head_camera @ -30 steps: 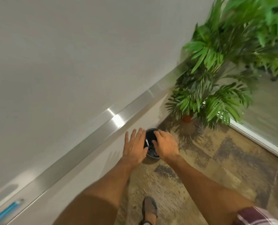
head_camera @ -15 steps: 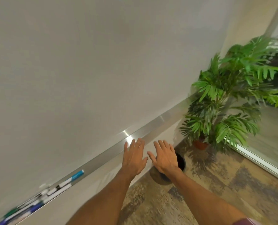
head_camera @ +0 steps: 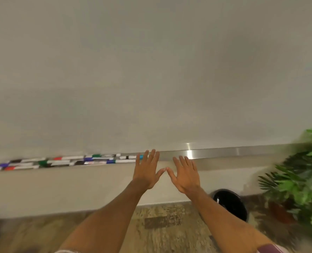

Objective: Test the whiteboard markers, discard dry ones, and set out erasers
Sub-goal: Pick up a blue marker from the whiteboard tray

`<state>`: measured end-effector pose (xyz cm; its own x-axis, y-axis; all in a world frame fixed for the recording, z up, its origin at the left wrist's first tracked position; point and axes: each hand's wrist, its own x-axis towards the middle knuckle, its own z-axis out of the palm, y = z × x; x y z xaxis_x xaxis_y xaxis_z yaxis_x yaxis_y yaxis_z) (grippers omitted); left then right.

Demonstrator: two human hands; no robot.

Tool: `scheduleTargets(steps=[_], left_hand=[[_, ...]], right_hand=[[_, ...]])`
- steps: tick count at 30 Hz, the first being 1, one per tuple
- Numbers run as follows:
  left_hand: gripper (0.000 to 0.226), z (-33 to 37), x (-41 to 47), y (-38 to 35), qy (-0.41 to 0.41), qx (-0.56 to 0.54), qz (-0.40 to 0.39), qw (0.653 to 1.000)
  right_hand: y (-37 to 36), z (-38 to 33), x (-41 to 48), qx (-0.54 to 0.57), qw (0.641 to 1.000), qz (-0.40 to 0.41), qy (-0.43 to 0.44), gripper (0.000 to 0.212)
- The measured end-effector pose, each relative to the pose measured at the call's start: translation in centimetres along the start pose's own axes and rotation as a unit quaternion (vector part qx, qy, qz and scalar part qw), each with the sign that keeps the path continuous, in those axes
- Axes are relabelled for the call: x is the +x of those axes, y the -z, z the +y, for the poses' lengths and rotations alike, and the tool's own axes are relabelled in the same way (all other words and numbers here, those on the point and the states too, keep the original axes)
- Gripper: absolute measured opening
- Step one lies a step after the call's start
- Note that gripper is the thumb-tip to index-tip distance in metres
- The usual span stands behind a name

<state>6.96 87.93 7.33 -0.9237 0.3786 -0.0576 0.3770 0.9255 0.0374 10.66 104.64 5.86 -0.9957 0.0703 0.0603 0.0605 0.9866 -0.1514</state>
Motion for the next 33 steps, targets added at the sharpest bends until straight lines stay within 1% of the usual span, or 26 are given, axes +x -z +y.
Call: scheduleTargets(steps=[2,5,7,12,14,16,17,18,20,21,25,29,33], left_hand=[[0.074,-2.3,-1.9,-0.2,0.042,-0.003,-0.001,0.999],[0.074,-5.9,-5.0,-0.4,0.106,0.0,-0.006,0.994],[0.075,-8.3,-7.2,-0.5,0.14,-0.008,-0.006,0.99],[0.079,-14.8,-12.5,-0.5,0.208,-0.019,0.008,0.978],[0.088,-17.6,-14.4,-0.7,0.235,-0.014,0.013,0.972],[0.101,-20.7,-16.3,-1.1,0.263,-0.014,0.016,0.964],[0.105,-22.4,-17.3,-1.2,0.277,-0.018,0.018,0.96],[0.107,-24.0,-18.4,-1.3,0.289,-0.022,0.019,0.957],[0.106,-27.4,-20.4,-1.3,0.303,-0.024,0.019,0.952],[0.106,-29.2,-21.4,-1.2,0.309,-0.022,0.018,0.951],[0.105,-36.1,-24.5,-0.7,0.328,-0.013,0.013,0.944],[0.106,-41.9,-27.5,-0.5,0.343,-0.012,0.011,0.939],[0.108,-47.1,-30.2,-0.3,0.365,-0.009,0.008,0.931]], right_hand=[[-0.3,-2.5,0.2,0.002,0.999,-0.009,0.035,0.089],[-0.8,-6.9,0.2,0.005,0.996,-0.029,0.088,0.105],[-1.2,-9.9,0.0,0.005,0.992,-0.038,0.124,0.107],[-2.4,-18.2,-0.3,0.015,0.979,-0.066,0.19,0.093],[-2.9,-21.8,-0.5,0.014,0.974,-0.075,0.215,0.094],[-3.4,-25.7,-0.7,0.023,0.967,-0.074,0.242,0.102],[-3.6,-27.7,-0.8,0.03,0.964,-0.074,0.253,0.101],[-3.9,-29.7,-1.0,0.035,0.961,-0.078,0.261,0.096],[-4.4,-33.7,-1.5,0.038,0.957,-0.087,0.274,0.081],[-4.7,-35.6,-1.7,0.038,0.955,-0.09,0.279,0.078],[-5.7,-43.1,-2.1,0.043,0.95,-0.09,0.294,0.08],[-6.5,-49.9,-2.5,0.051,0.946,-0.097,0.305,0.074],[-7.1,-55.5,-2.9,0.05,0.938,-0.103,0.327,0.073]])
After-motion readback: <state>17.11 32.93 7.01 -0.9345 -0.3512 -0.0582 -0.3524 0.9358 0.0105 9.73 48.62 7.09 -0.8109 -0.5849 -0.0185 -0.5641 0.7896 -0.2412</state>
